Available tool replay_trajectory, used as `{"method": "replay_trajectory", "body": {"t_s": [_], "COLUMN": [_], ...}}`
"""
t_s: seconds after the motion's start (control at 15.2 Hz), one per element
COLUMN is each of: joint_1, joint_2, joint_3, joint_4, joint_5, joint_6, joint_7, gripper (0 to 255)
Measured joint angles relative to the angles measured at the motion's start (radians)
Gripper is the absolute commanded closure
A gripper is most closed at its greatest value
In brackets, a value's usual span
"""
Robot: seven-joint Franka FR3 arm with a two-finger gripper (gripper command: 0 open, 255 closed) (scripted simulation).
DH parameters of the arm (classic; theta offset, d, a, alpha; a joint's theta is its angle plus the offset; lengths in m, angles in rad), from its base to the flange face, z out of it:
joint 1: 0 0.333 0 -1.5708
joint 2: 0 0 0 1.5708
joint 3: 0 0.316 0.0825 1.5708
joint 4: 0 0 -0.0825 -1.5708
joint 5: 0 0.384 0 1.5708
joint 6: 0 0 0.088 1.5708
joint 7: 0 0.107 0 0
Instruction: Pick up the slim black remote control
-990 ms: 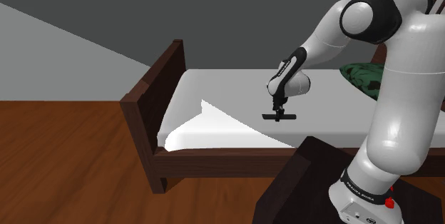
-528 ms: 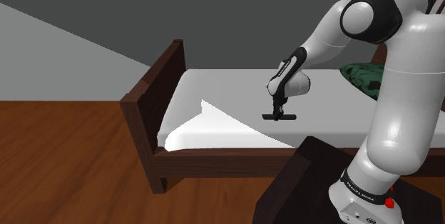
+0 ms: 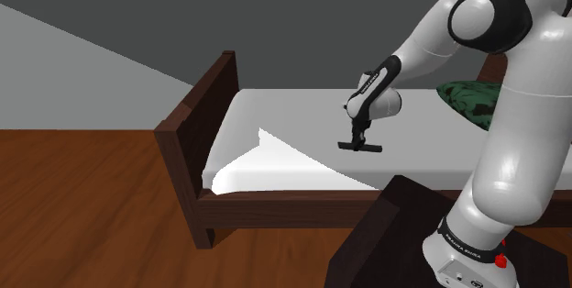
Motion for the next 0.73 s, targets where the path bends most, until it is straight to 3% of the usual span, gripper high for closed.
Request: {"method": "replay_trajectory", "body": {"t_s": [0.73], "joint_1": [0.023], "joint_2": [-0.147], "joint_3": [-0.042], "joint_4": [0.009], "joint_5": [-0.133], "joint_6": [-0.143], "joint_7": [0.092], "gripper": [255]}}
